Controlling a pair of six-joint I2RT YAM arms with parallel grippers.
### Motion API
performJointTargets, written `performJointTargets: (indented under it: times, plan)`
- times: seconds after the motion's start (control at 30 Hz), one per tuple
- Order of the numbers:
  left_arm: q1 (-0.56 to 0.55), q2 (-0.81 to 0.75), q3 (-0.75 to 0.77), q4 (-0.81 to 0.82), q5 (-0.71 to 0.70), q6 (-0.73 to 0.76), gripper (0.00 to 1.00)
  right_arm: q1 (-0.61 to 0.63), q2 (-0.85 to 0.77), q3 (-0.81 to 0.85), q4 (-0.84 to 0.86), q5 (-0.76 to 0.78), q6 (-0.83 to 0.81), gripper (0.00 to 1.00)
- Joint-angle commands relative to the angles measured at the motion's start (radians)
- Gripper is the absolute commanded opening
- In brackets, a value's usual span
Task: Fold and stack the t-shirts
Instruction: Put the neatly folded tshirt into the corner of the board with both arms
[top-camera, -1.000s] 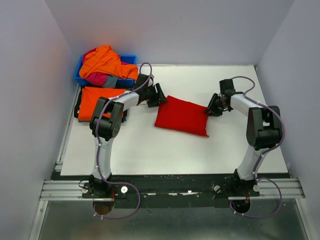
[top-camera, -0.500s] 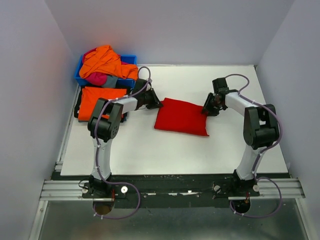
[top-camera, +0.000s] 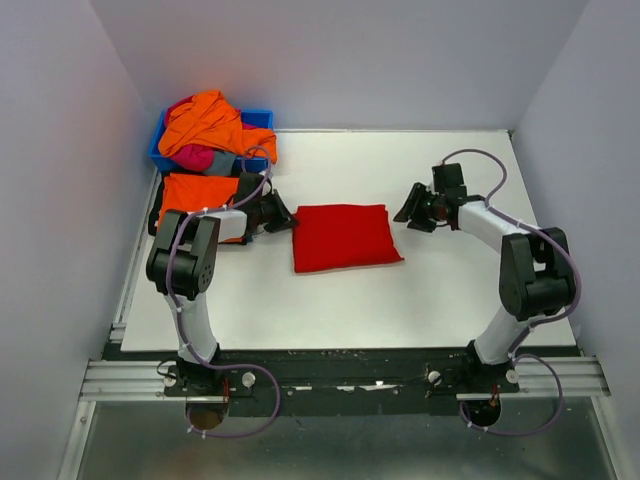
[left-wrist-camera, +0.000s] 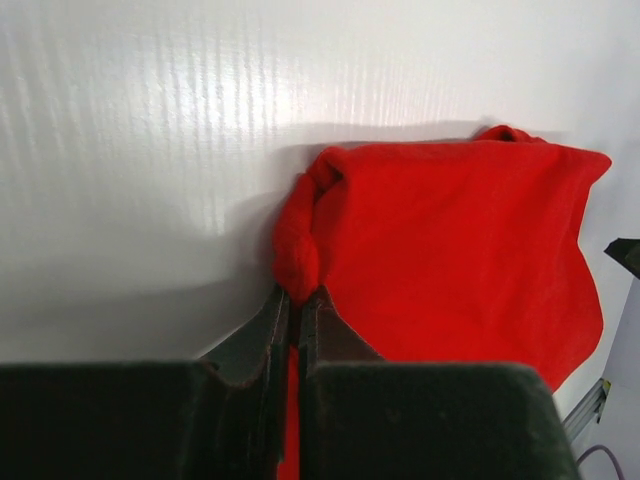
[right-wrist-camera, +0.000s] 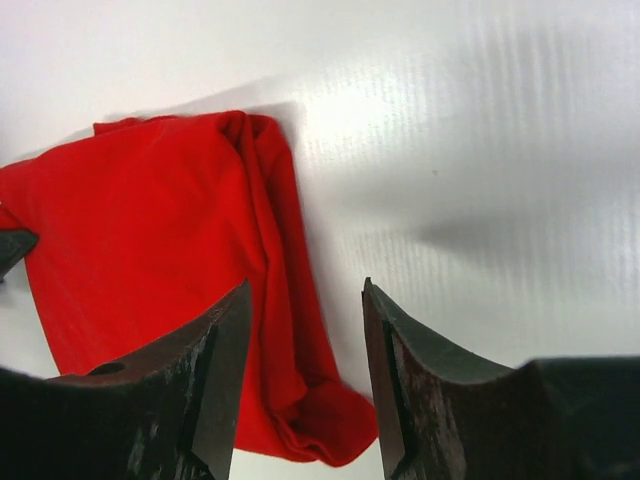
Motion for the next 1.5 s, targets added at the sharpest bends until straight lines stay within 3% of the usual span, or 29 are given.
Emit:
performJointTargets:
  times: [0.0, 0.13, 0.27, 0.4, 0.57, 0.93, 1.03, 1.07, 1.2, 1.47]
  plan:
    - [0.020, 0.023, 0.021, -0.046, -0.012, 0.061, 0.10, 0.026, 0.064, 0.021, 0.100, -0.091, -0.021, 0.55]
    - [0.021, 0.067, 0.086, -0.055, 0.005, 0.059, 0.11, 0.033, 0.107, 0.037, 0.172, -0.180, -0.005, 0.57]
    - [0.020, 0.103, 0.135, -0.079, 0.006, 0.065, 0.11, 0.055, 0.156, 0.072, 0.146, -0.167, -0.001, 0.59]
    - [0.021, 0.117, 0.141, -0.082, 0.005, 0.067, 0.11, 0.061, 0.190, 0.104, 0.055, -0.033, 0.023, 0.58]
    - [0.020, 0.123, 0.146, -0.085, 0.003, 0.073, 0.11, 0.061, 0.227, 0.114, 0.021, 0.014, 0.051, 0.54]
    - [0.021, 0.138, 0.169, -0.098, 0.002, 0.078, 0.11, 0.072, 0.282, 0.109, 0.070, -0.054, 0.068, 0.37]
    - [0.021, 0.140, 0.169, -0.098, -0.001, 0.078, 0.11, 0.087, 0.305, 0.146, 0.057, -0.055, 0.051, 0.16]
    - [0.021, 0.140, 0.170, -0.099, -0.006, 0.078, 0.10, 0.090, 0.310, 0.155, 0.046, -0.052, 0.046, 0.13]
    - [0.021, 0.112, 0.161, -0.093, -0.009, 0.085, 0.01, 0.101, 0.244, 0.126, 0.075, -0.023, 0.028, 0.01]
    - [0.014, -0.081, 0.031, -0.033, -0.044, 0.062, 0.00, 0.116, -0.046, -0.033, 0.173, 0.082, -0.018, 0.01]
